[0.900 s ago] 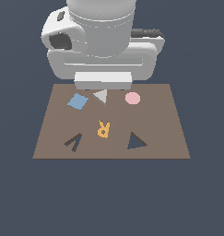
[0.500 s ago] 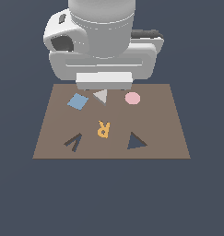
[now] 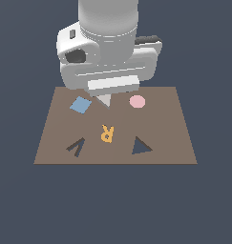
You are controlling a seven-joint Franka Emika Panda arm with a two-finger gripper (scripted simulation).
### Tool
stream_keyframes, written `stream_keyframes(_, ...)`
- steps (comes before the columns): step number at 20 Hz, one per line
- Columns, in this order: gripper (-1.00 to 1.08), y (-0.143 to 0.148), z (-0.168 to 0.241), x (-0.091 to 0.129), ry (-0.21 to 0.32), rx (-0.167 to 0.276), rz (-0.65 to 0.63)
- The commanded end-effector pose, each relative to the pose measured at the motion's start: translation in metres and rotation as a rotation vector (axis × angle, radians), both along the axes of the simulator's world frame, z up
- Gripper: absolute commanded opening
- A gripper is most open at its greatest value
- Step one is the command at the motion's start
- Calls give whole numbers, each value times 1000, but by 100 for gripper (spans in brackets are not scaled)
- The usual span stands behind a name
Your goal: Insert a designated object into the corresponding slot on a board.
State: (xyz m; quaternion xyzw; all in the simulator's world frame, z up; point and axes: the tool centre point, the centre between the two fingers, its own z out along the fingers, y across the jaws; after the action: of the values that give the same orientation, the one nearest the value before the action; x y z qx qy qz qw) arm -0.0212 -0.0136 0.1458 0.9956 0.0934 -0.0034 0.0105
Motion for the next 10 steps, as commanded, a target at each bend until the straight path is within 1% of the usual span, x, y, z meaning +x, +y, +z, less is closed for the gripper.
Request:
stream_keyframes(1,100,0,-8,-6,0,2,58)
stream_keyframes(10,100,-2,-48,-32,1,12,330)
